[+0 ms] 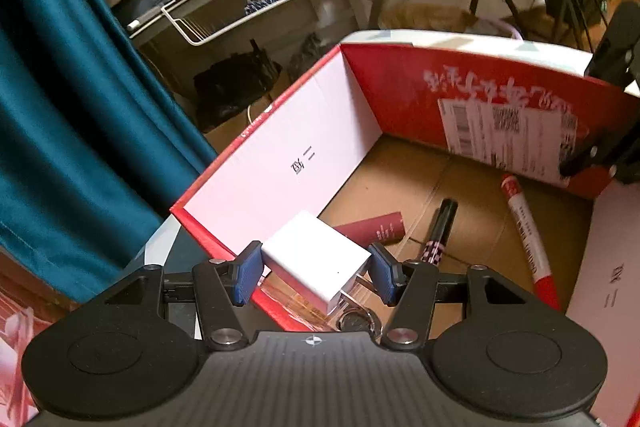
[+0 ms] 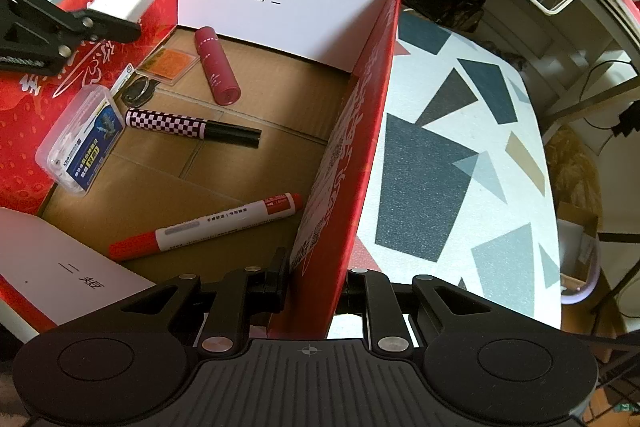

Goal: Organize rigid objects
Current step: 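Carry the charger plug into the red box and release it, then move the left tool back down to the blue bottle, then close the left tool on the blue bottle's cap and lift it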

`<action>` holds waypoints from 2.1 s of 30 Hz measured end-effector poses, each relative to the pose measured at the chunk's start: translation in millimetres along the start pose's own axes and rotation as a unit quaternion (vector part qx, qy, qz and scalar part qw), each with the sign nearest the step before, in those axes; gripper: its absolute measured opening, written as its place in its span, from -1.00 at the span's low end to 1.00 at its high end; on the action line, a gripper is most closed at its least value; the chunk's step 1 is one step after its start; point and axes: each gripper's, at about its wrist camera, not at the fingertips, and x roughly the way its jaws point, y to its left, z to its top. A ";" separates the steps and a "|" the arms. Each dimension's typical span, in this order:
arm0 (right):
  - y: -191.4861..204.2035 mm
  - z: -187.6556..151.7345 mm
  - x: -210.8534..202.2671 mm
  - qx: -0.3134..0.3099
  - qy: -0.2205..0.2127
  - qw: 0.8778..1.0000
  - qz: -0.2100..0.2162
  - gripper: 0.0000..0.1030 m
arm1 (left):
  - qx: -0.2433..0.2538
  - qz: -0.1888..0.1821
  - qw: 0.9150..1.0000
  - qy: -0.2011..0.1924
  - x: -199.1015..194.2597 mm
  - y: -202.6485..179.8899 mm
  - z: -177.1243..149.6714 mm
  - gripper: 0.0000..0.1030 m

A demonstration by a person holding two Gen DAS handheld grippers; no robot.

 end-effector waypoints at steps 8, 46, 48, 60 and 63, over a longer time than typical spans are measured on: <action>0.1 0.2 -0.1 0.000 0.000 1.000 0.000 -0.68 | -0.002 -0.011 1.000 0.006 1.9 1.5 0.7 0.21; 1.0 0.1 -0.2 0.000 0.000 1.000 0.000 -0.67 | -0.277 0.019 0.960 0.044 8.2 115.0 -122.8 -0.23; 1.1 0.3 -0.3 0.000 0.001 1.000 0.000 -0.67 | -0.268 0.020 0.962 0.055 13.3 109.8 -122.8 -0.23; 0.8 0.2 -0.7 0.000 0.000 1.000 0.000 -0.67 | -0.258 0.026 0.963 0.069 18.4 96.4 -128.2 -0.34; 0.9 0.4 -0.7 0.000 0.001 1.000 0.000 -0.68 | -0.257 0.017 0.964 0.065 17.5 91.7 -126.5 -0.35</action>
